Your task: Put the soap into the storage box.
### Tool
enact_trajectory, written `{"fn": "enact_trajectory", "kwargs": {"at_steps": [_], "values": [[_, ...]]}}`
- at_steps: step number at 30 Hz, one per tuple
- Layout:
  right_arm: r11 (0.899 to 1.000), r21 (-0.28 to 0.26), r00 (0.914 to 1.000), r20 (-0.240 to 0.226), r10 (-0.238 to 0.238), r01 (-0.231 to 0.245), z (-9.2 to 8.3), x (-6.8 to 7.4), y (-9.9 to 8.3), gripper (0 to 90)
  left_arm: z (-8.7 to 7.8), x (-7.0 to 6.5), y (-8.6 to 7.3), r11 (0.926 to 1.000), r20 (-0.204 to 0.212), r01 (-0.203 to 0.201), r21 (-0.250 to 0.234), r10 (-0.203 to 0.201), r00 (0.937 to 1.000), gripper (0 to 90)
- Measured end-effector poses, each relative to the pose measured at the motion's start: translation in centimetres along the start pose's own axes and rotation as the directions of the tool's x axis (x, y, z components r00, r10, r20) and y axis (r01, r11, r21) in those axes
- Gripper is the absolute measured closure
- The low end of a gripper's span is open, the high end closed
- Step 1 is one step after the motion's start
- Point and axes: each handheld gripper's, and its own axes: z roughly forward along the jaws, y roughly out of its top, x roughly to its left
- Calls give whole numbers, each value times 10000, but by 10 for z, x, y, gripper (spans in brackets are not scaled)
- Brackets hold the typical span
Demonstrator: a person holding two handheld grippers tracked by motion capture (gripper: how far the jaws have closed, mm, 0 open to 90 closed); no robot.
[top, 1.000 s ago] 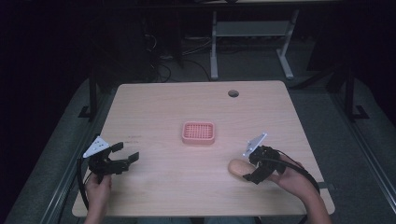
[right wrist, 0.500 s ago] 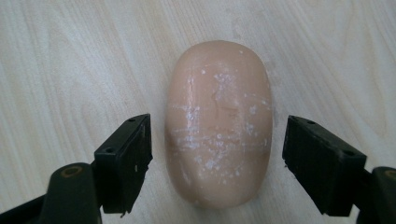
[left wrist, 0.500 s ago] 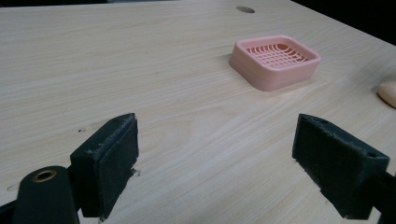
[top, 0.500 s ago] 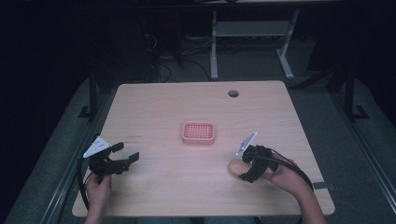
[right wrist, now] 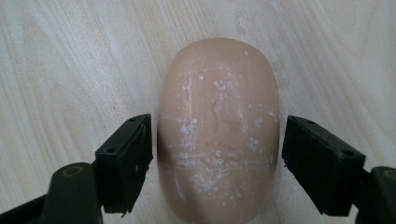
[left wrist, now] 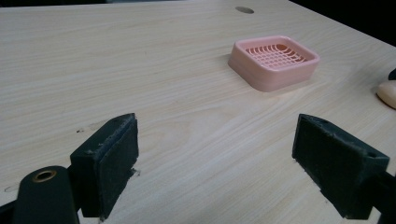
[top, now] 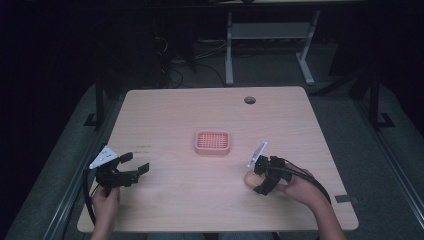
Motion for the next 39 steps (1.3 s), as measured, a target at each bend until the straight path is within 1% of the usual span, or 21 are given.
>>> {"fn": "enact_trajectory", "kwargs": {"at_steps": [6,7,14,15,19,22,24,27,30,34,39], "values": [[9998,177,10000,28,-34,34,3,-1,2,247,0,0,0,10000,-5,8,-29,-8,10000,142],[9998,212,10000,11,-31,30,4,0,3,268,0,1,0,10000,0,19,-30,-19,10000,142],[9997,260,10000,-26,4,-3,7,-1,3,292,0,1,0,10000,12,6,-19,-6,10000,142],[9998,216,10000,-92,27,-25,7,-1,3,307,0,0,0,10000,11,16,-40,-16,10000,142],[9998,213,9999,-127,42,-39,7,-1,3,312,0,0,0,10000,6,20,-31,-20,10000,142],[9997,229,9999,-118,-69,71,7,-1,3,317,0,0,0,10000,6,11,-29,-11,10000,142],[9996,249,9995,-280,-134,141,7,-1,3,318,0,0,0,10000,14,20,-32,-20,10000,142],[9993,290,9994,-261,-245,252,6,1,4,318,-1,1,0,10000,-3,25,-35,-25,10000,143],[9993,238,9992,-263,-298,305,5,1,4,319,-1,1,0,9999,1,90,-80,-90,10000,143],[9991,167,9990,-238,-390,394,3,1,5,319,-2,2,0,9999,10,78,-102,-78,10000,142],[9990,-245,9989,-272,-391,384,-7,-3,9,319,-2,2,0,10000,-11,71,-64,-72,10000,142]]}}
